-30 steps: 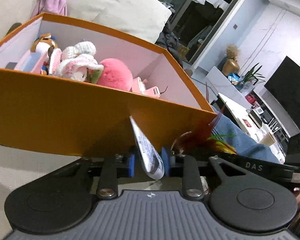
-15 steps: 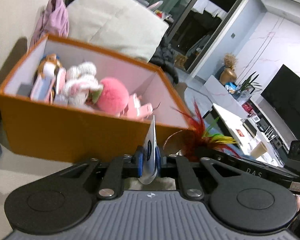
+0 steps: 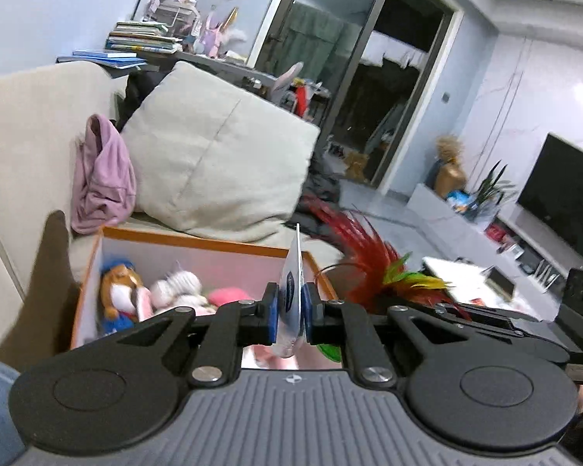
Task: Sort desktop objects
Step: 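Lift the lotion tube and feather toy and carry them into the shoebox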
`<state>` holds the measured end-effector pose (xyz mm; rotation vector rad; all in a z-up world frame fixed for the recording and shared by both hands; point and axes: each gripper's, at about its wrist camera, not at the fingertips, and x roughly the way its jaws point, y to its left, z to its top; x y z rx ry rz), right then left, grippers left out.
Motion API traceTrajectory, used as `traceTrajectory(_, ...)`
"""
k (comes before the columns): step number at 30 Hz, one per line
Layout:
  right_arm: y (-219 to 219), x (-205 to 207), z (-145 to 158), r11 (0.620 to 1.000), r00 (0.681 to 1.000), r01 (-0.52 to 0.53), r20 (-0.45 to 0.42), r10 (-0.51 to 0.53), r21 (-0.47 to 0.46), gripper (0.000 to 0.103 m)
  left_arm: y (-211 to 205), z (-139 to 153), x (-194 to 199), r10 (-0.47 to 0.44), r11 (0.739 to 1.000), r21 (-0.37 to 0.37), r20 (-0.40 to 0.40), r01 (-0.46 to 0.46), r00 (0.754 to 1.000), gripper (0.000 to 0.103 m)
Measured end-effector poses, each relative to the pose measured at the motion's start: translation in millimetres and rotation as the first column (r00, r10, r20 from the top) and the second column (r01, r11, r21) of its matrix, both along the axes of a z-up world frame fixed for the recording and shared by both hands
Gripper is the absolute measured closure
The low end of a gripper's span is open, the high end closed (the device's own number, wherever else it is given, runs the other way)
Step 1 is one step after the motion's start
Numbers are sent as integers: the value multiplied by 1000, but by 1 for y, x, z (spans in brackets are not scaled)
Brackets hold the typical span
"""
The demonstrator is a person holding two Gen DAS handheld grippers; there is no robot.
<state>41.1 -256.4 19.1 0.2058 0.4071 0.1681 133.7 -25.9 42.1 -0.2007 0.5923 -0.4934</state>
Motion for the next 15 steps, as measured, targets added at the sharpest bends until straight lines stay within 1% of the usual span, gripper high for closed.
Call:
traceTrajectory(4, 8, 34, -16, 999, 998, -22, -65, 19, -41, 101, -9, -15, 34, 28, 997, 80, -60, -23, 998, 89)
traceTrajectory(8, 15, 64, -40, 997, 987, -40, -158, 30, -67, 101, -15, -41, 65, 25, 993, 121, -141, -8, 990, 89)
traceTrajectory(11, 18, 80, -56, 996, 978, -56, -203, 40, -76, 101, -22, -58, 79, 37, 981, 192, -166, -4, 986, 89)
traceTrajectory(15, 25, 93, -69, 993, 970, -66, -240, 41, -98, 101, -27, -74, 88, 30, 971, 240, -202, 20, 979, 89)
